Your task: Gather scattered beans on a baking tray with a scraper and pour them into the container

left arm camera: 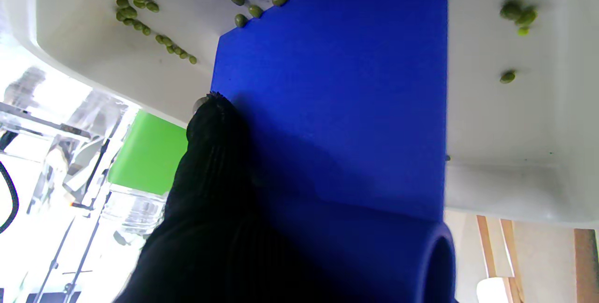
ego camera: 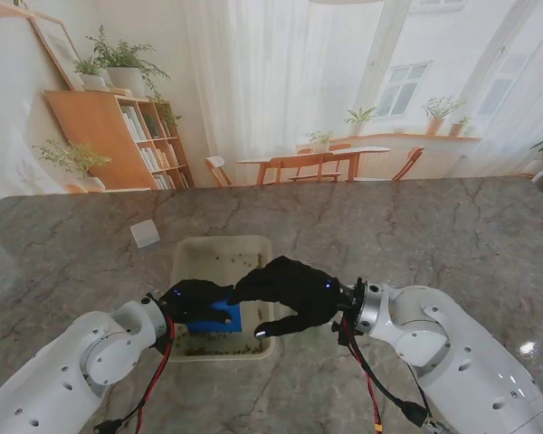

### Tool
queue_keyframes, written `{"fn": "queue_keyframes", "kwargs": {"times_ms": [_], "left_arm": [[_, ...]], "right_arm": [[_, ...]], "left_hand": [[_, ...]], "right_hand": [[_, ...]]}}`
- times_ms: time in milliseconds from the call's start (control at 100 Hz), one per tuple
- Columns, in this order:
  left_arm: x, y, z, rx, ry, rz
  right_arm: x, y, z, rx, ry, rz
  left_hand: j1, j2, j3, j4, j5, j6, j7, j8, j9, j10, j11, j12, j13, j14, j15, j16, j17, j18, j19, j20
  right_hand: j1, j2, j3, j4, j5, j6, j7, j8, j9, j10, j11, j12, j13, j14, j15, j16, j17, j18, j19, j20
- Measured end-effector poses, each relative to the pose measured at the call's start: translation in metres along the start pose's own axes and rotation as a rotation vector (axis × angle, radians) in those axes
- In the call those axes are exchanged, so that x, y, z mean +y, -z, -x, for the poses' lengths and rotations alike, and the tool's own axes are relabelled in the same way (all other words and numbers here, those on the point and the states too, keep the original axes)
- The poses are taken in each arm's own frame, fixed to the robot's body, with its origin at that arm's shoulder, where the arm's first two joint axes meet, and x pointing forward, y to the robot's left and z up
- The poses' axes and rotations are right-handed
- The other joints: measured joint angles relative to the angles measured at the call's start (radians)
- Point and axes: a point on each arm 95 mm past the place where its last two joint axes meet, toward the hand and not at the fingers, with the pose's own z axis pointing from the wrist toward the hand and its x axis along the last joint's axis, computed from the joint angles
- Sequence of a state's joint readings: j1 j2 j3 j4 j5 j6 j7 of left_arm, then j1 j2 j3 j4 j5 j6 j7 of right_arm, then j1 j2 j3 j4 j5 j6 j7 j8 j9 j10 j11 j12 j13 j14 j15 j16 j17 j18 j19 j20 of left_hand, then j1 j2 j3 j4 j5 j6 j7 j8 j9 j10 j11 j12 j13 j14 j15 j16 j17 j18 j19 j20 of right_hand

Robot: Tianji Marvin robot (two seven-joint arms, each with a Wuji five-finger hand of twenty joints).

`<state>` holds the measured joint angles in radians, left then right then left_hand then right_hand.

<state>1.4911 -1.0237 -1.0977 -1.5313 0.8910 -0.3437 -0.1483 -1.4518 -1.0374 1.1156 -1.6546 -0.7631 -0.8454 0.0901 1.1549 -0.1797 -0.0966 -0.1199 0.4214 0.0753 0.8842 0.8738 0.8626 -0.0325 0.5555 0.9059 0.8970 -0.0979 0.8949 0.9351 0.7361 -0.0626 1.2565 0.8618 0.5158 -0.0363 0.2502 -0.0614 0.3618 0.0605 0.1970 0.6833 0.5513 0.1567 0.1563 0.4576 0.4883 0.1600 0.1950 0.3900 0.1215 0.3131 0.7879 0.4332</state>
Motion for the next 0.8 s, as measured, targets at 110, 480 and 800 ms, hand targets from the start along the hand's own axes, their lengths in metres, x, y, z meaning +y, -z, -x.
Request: {"fn": "queue_keyframes", "kwargs": {"times_ms": [110,480,800], "left_arm": [[0.0,0.0,0.0,-0.001,-0.005,-0.003],[-0.011,-0.002,0.006,-0.021,-0.087,-0.031],[-0.037,-0.029,0.027,-0.038,-0.138,-0.082]], "right_arm": [[0.0,0.001,0.0,-0.002,0.0,0.001],[0.0,0.003,0.002,-0.031,0.002,0.018],[0.002,0.008,0.006,-0.055,0.004,0.034]], "left_hand": [[0.0,0.0,-0.002,0.0,0.0,0.0,0.0,0.001,0.0,0.0,0.0,0.0,0.0,-0.001,0.0,-0.011,-0.007,0.0,-0.001,0.0],[0.0,0.0,-0.017,-0.002,0.001,0.008,0.0,0.011,0.0,0.007,0.0,0.0,0.0,-0.001,0.0,-0.012,-0.012,0.0,-0.008,0.0],[0.001,0.0,-0.017,-0.002,0.001,0.007,0.0,0.011,0.0,0.007,0.0,0.0,0.0,-0.001,0.0,-0.007,-0.024,0.0,-0.009,0.005]], "right_hand": [[0.0,0.0,0.0,0.0,0.0,0.0,0.0,0.0,0.0,0.0,0.0,0.0,0.0,0.0,0.0,0.0,0.0,0.0,0.0,0.0],[0.0,0.0,0.0,0.0,0.0,0.0,0.0,0.0,0.0,0.0,0.0,0.0,0.0,0.0,0.0,0.0,0.0,0.0,0.0,0.0],[0.0,0.0,0.0,0.0,0.0,0.0,0.0,0.0,0.0,0.0,0.0,0.0,0.0,0.0,0.0,0.0,0.0,0.0,0.0,0.0]]}}
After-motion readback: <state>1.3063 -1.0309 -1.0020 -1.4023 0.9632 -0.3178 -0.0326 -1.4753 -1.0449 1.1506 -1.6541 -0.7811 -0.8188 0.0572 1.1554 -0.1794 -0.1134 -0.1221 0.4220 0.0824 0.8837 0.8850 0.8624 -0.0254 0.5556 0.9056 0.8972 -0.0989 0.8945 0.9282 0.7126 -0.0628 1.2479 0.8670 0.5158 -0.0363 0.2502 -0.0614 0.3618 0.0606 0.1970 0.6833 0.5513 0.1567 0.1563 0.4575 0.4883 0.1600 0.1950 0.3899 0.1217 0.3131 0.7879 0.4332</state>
